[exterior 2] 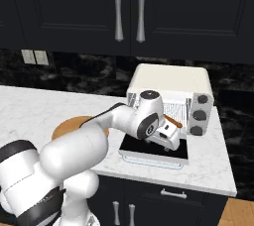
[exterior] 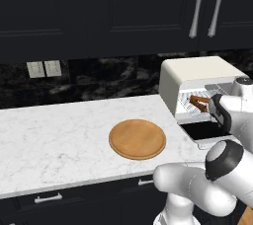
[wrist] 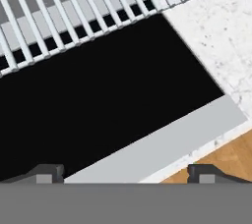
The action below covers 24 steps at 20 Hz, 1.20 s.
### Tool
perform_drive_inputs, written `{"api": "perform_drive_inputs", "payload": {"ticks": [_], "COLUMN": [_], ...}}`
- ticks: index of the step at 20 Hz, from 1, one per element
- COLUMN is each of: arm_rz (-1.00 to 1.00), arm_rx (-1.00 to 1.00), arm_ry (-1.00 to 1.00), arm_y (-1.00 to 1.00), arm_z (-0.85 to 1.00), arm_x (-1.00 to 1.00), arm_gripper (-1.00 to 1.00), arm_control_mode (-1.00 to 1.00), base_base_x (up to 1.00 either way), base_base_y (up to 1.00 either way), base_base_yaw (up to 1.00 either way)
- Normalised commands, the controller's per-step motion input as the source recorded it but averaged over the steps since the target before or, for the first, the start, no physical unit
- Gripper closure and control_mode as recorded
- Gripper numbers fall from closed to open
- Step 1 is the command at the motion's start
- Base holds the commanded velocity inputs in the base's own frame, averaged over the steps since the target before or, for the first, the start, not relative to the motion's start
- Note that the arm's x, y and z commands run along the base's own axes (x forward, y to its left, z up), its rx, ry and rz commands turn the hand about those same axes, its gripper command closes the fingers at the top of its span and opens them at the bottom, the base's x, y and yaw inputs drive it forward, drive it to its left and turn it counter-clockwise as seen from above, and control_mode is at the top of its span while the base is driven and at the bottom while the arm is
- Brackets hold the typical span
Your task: Pick up the kebab skewer and baguette bread, and place them inside the toaster oven. Close the toaster oven door and start by setting the timer.
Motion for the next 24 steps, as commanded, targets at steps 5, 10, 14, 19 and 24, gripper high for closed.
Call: {"api": "perform_drive_inputs", "payload": {"ticks": [5, 10, 14, 19, 24], "arm_rz": [-0.07, -0.09, -0.04, -0.04, -0.09], "arm_rx": [0.10, -0.01, -0.09, -0.11, -0.04], "arm_ry": [-0.09, -0.11, -0.10, -0.08, -0.01], "arm_y": [0.00, 0.00, 0.00, 0.00, 0.00], "arm_z": [-0.19, -0.28, -0.33, -0.29, -0.16], "arm_x": [0.29, 0.28, 0.12, 0.07, 0.15], "arm_gripper": [-1.00, -1.00, -1.00, -1.00, -1.00], "arm_control_mode": [-1.00, -1.00, -1.00, -1.00, -1.00], "base_base_x": [0.00, 0.00, 0.00, 0.00, 0.00], "base_base_y": [0.00, 0.00, 0.00, 0.00, 0.00], "base_base_yaw": [0.00, 0.00, 0.00, 0.00, 0.00]}}
